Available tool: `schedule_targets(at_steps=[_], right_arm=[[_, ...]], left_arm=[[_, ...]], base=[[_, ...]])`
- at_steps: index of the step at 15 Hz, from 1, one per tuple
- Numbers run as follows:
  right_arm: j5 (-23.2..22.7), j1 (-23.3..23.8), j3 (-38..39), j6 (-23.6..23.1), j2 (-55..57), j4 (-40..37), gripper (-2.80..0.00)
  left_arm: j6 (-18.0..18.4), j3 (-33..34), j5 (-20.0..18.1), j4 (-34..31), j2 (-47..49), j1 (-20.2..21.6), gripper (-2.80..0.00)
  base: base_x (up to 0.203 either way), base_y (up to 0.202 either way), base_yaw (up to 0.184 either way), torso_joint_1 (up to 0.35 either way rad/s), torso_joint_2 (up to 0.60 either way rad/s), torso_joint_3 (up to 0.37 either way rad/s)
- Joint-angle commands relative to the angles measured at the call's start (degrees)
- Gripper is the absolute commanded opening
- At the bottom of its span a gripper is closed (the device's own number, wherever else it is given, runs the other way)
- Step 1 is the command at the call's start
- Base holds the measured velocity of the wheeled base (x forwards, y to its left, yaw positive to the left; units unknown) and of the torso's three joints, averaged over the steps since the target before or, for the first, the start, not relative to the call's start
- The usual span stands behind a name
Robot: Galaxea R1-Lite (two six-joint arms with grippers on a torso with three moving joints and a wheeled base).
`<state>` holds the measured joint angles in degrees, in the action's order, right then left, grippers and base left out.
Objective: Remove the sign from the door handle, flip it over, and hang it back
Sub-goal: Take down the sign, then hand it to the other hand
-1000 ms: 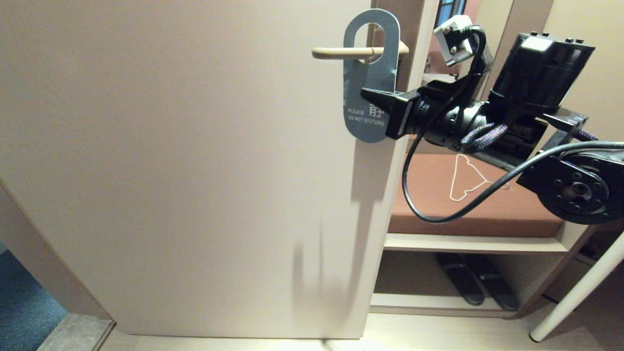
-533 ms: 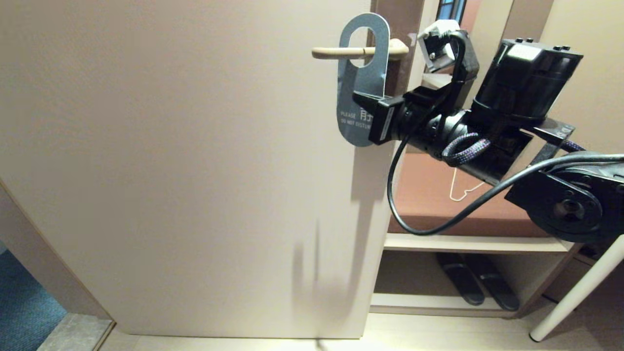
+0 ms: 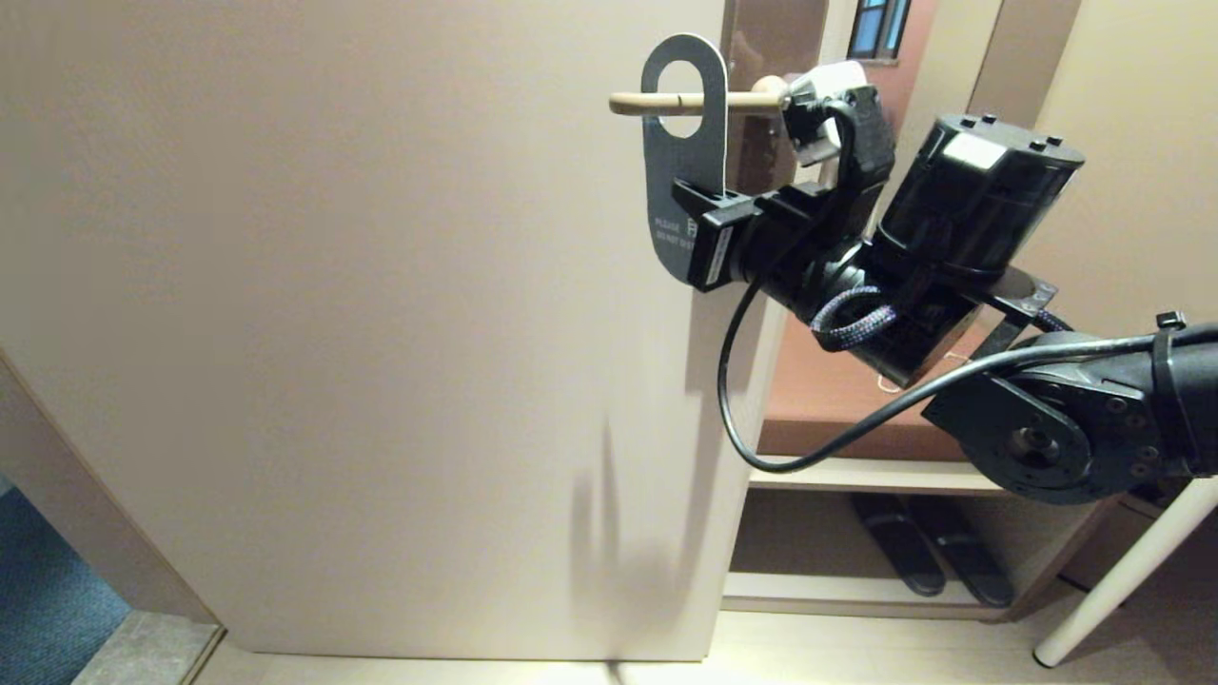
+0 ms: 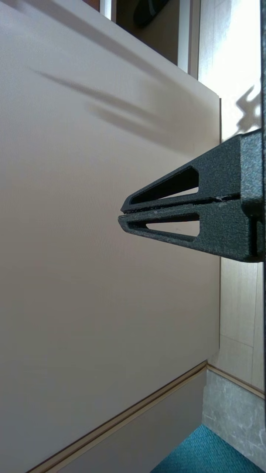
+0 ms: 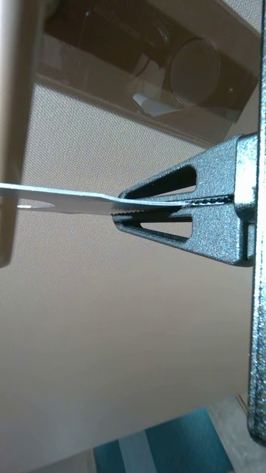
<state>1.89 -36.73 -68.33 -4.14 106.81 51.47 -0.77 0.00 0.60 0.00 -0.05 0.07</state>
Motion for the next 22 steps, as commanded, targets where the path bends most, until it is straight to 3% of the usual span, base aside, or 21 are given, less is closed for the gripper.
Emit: schedule_targets(at_steps=[1, 14, 22], right_arm=[[0.04, -0.10, -0.05, -0.67, 1.38, 1.34, -2.80], [1.02, -4.40, -6.21, -1.31, 6.95, 3.19, -2.80], [0.29, -5.01, -5.18, -2.51, 6.84, 5.16, -2.80]], left_arm=[[-0.02, 0.00, 0.04, 0.00, 0.05, 0.01, -2.80], [-0.02, 0.00, 0.08, 0.00, 0.05, 0.01, -2.80], [-0.02, 0.00, 0.02, 0.00, 0.05, 0.01, -2.80]], base=[[0.000, 0.000, 0.000, 0.000, 0.00, 0.000], [0.000, 0.000, 0.000, 0.000, 0.00, 0.000], [0.000, 0.000, 0.000, 0.000, 0.00, 0.000]])
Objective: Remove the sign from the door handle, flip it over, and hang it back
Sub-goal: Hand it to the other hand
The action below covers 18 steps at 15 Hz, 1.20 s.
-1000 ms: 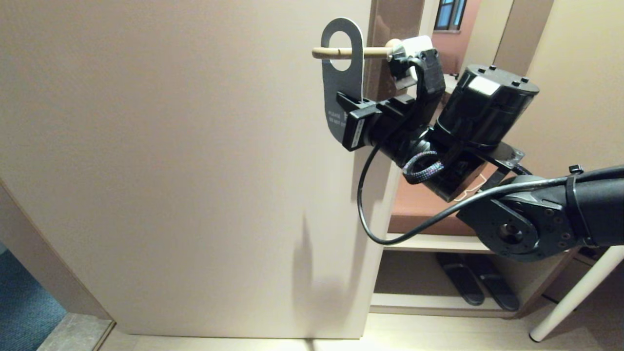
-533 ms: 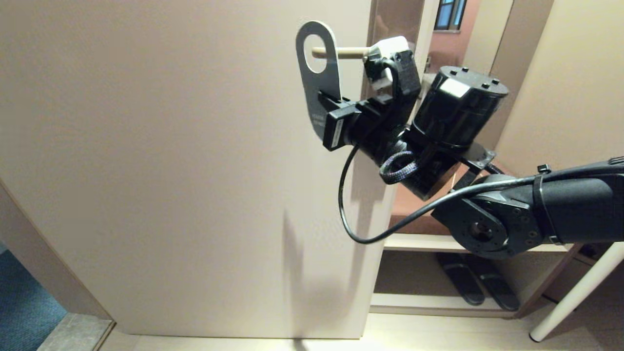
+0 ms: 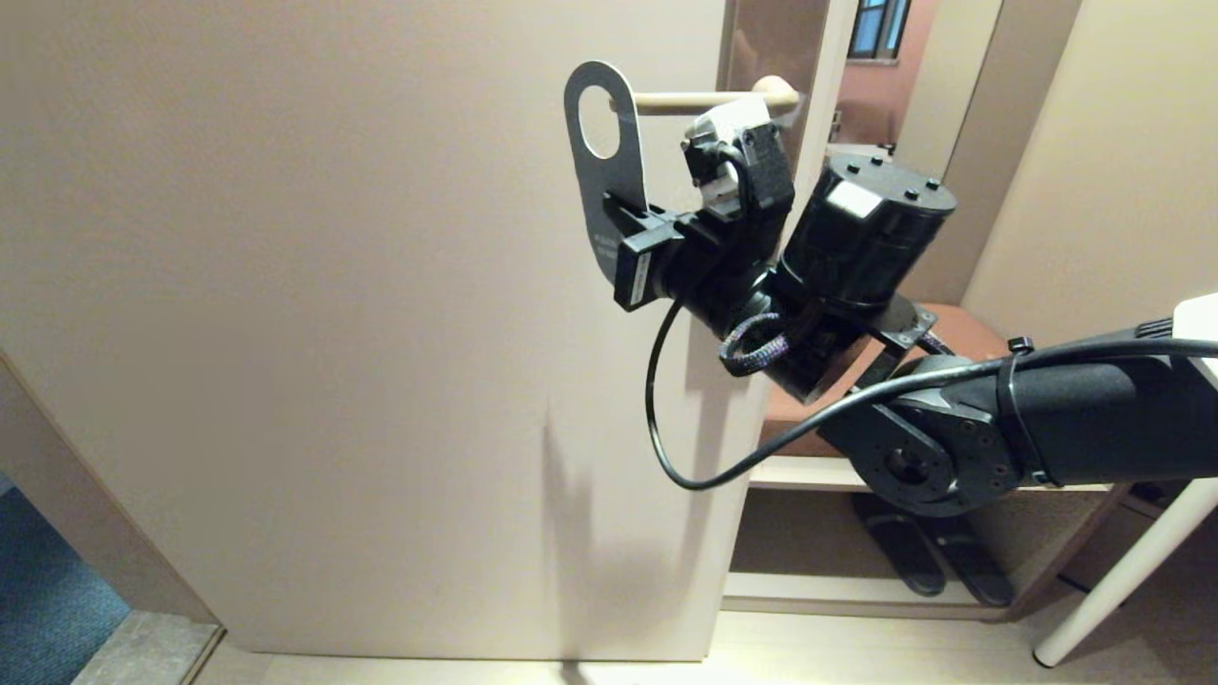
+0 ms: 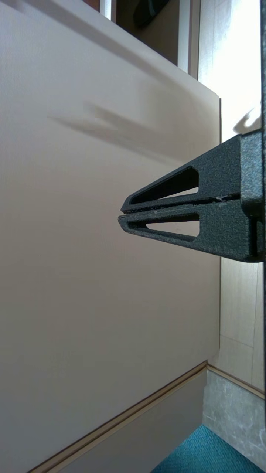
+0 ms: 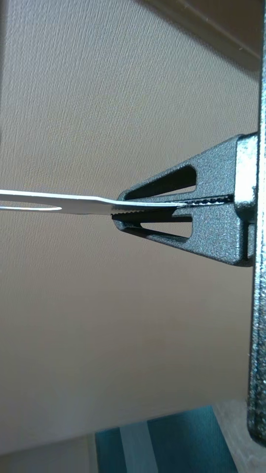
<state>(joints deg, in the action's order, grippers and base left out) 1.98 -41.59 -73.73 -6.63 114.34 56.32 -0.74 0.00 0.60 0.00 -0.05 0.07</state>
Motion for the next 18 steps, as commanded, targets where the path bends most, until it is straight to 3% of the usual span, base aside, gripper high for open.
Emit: schedule_targets(at_steps=[1, 4, 8, 12, 18], right_arm=[[-1.52, -0.23, 1.23, -0.03, -1.94, 0.29, -2.80], [-11.05, -0.28, 7.75, -0.27, -7.60, 0.15, -2.80], [-17.90, 0.20, 15.99, -0.10, -13.34, -0.72, -2.80], [-21.18, 4.10, 16.70, 0.39, -16.16, -8.03, -2.80], [-21.82, 6.17, 16.52, 3.38, -21.27, -20.68, -2.80]], left_arm=[[-0.05, 0.00, 0.04, 0.00, 0.05, 0.01, -2.80], [-0.05, 0.00, 0.03, 0.00, 0.05, 0.01, -2.80], [-0.05, 0.00, 0.10, 0.00, 0.05, 0.01, -2.80], [-0.05, 0.00, 0.01, 0.00, 0.05, 0.01, -2.80], [-0.05, 0.00, 0.01, 0.00, 0.05, 0.01, -2.80]], base=[[0.000, 0.000, 0.000, 0.000, 0.00, 0.000], [0.000, 0.000, 0.000, 0.000, 0.00, 0.000], [0.000, 0.000, 0.000, 0.000, 0.00, 0.000], [0.000, 0.000, 0.000, 0.000, 0.00, 0.000], [0.000, 0.000, 0.000, 0.000, 0.00, 0.000]])
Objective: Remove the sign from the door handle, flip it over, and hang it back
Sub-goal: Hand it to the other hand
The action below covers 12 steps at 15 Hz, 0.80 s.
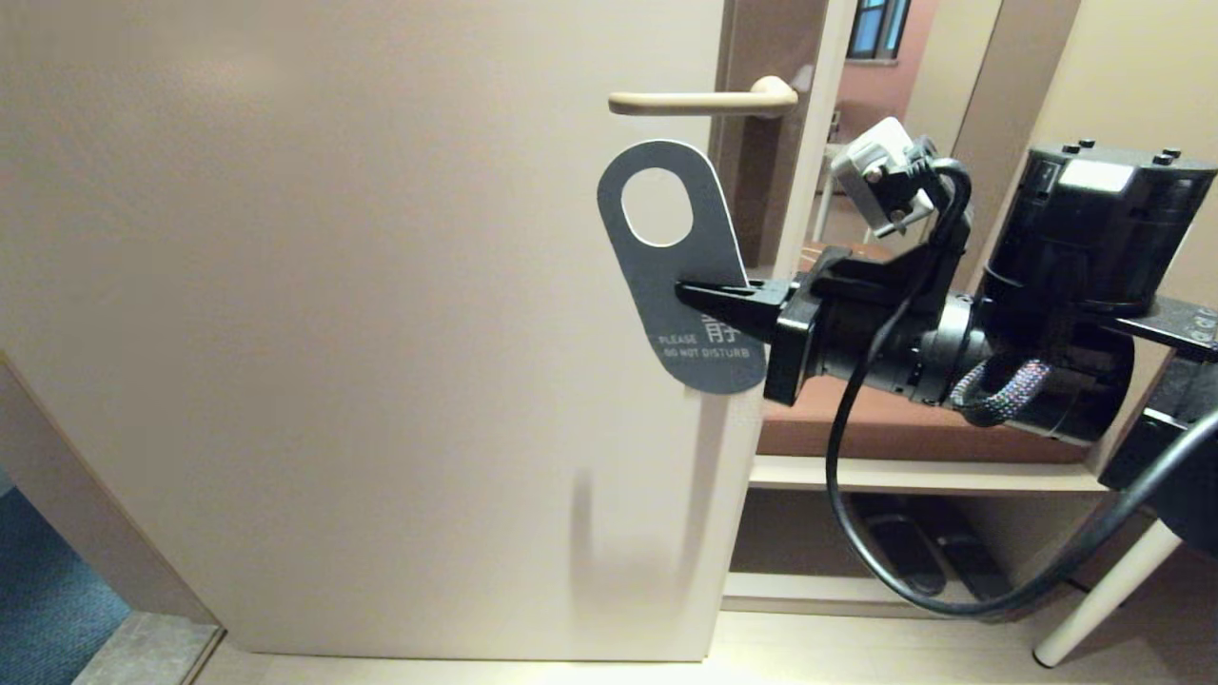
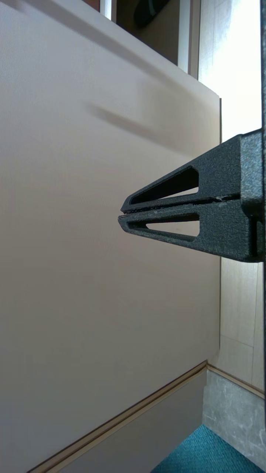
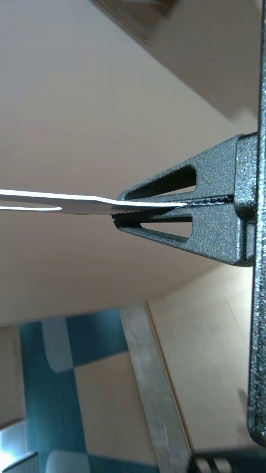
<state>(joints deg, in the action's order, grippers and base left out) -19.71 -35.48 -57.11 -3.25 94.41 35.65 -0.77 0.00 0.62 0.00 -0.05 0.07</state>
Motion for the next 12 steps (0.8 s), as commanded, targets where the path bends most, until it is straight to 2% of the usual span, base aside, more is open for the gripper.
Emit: schedule_targets(at_steps=[1, 7, 12], right_arm=[[-0.15, 0.06, 0.13, 0.07, -2.18, -1.95, -2.80], [-0.23, -0.26, 2.51, -0.33, -7.18, -9.23, -2.80], [-0.34, -1.06, 7.05, -1.68, -11.56, -10.22, -2.80]], left_arm=[[-0.02, 0.00, -0.01, 0.00, 0.05, 0.01, -2.80], [-0.02, 0.00, 0.00, 0.00, 0.05, 0.01, -2.80], [1.62, 0.00, -0.26, 0.05, 0.05, 0.01, -2.80]], base=[[0.000, 0.000, 0.000, 0.000, 0.00, 0.000], [0.000, 0.000, 0.000, 0.000, 0.00, 0.000], [0.000, 0.000, 0.000, 0.000, 0.00, 0.000]])
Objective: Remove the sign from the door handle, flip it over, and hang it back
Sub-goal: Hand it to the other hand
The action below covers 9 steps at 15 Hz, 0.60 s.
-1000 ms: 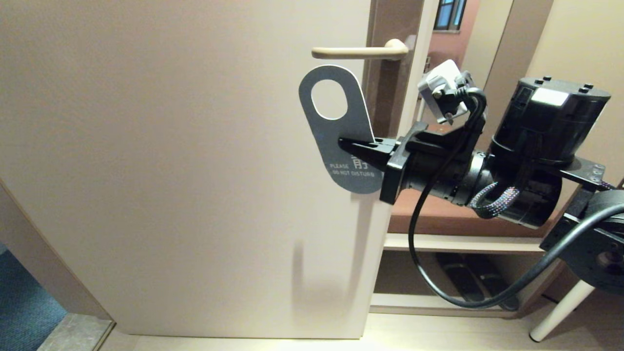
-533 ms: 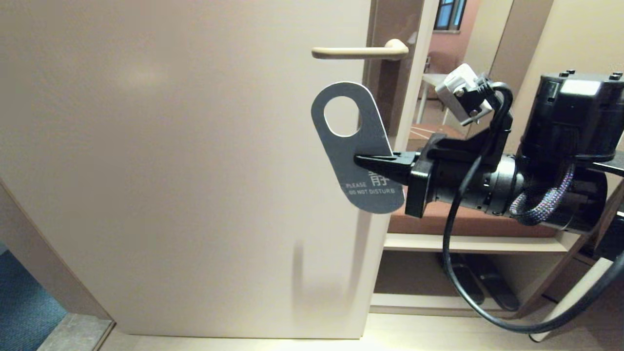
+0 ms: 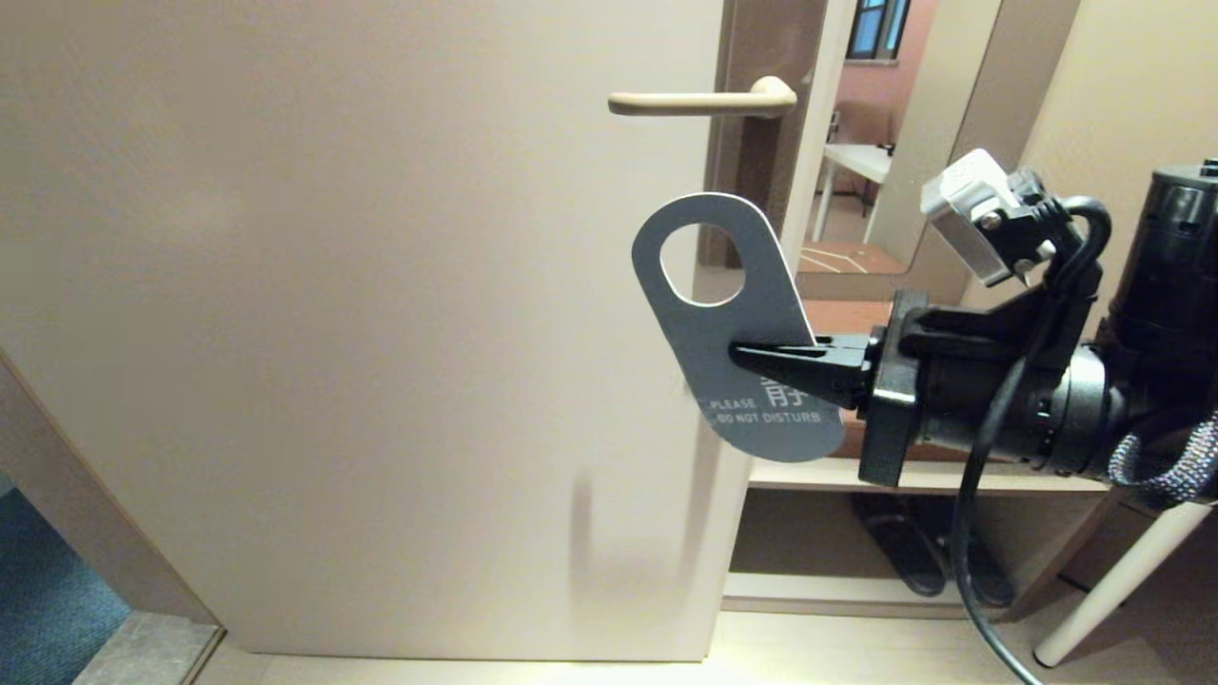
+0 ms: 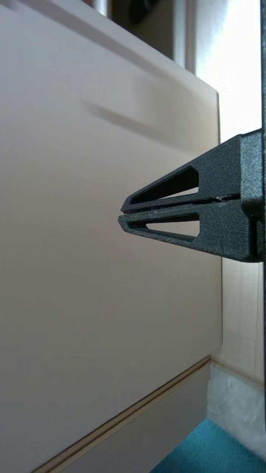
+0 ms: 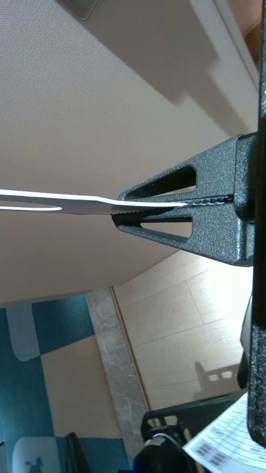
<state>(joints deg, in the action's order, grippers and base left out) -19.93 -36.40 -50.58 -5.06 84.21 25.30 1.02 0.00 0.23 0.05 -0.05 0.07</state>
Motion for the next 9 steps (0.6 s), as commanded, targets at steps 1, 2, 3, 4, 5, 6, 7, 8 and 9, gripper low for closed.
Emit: schedule_targets(at_steps=[1, 2, 3, 4, 5, 6, 7, 8, 9], right_arm=[[-0.11, -0.36, 1.70, -0.76, -2.52, 0.08, -2.80], [-0.06, -0.41, 2.79, -1.57, -3.81, -0.46, -2.80], [-0.03, -0.42, 3.99, -2.46, -5.15, -1.34, -2.80], [-0.02, -0.42, 5.17, -3.27, -6.05, -1.77, -2.80], [-0.06, -0.43, 5.32, -3.47, -6.12, -1.83, -2.80], [-0.19, -0.43, 4.89, -3.41, -5.91, -1.77, -2.80], [-0.49, -0.43, 4.31, -3.38, -5.74, -1.74, -2.80], [-1.56, -0.43, 3.83, -3.38, -5.38, -1.74, -2.80], [-2.69, -0.43, 3.33, -3.38, -5.27, -1.74, -2.80]], left_arm=[[2.08, -0.11, -0.38, 0.07, 0.05, -0.11, -2.80], [3.49, -1.20, -1.71, 0.07, 0.05, -0.22, -2.80], [3.55, -3.36, -3.16, -0.23, 0.10, -0.24, -2.80], [3.27, -6.34, -4.22, -0.72, 0.94, -0.24, -2.80], [2.93, -9.12, -4.78, -0.99, 3.50, -0.26, -2.80], [2.45, -12.19, -5.15, -1.04, 7.04, -0.33, -2.80], [1.72, -15.81, -5.82, -1.01, 10.95, -0.81, -2.80], [0.76, -20.13, -6.95, -1.01, 15.48, -2.04, -2.80], [-0.06, -23.98, -8.20, -1.01, 20.12, -3.91, -2.80]], base=[[0.000, 0.000, 0.000, 0.000, 0.00, 0.000], [0.000, 0.000, 0.000, 0.000, 0.00, 0.000], [0.000, 0.000, 0.000, 0.000, 0.00, 0.000], [0.000, 0.000, 0.000, 0.000, 0.00, 0.000], [0.000, 0.000, 0.000, 0.000, 0.00, 0.000], [0.000, 0.000, 0.000, 0.000, 0.00, 0.000], [0.000, 0.000, 0.000, 0.000, 0.00, 0.000], [0.000, 0.000, 0.000, 0.000, 0.00, 0.000], [0.000, 0.000, 0.000, 0.000, 0.00, 0.000]])
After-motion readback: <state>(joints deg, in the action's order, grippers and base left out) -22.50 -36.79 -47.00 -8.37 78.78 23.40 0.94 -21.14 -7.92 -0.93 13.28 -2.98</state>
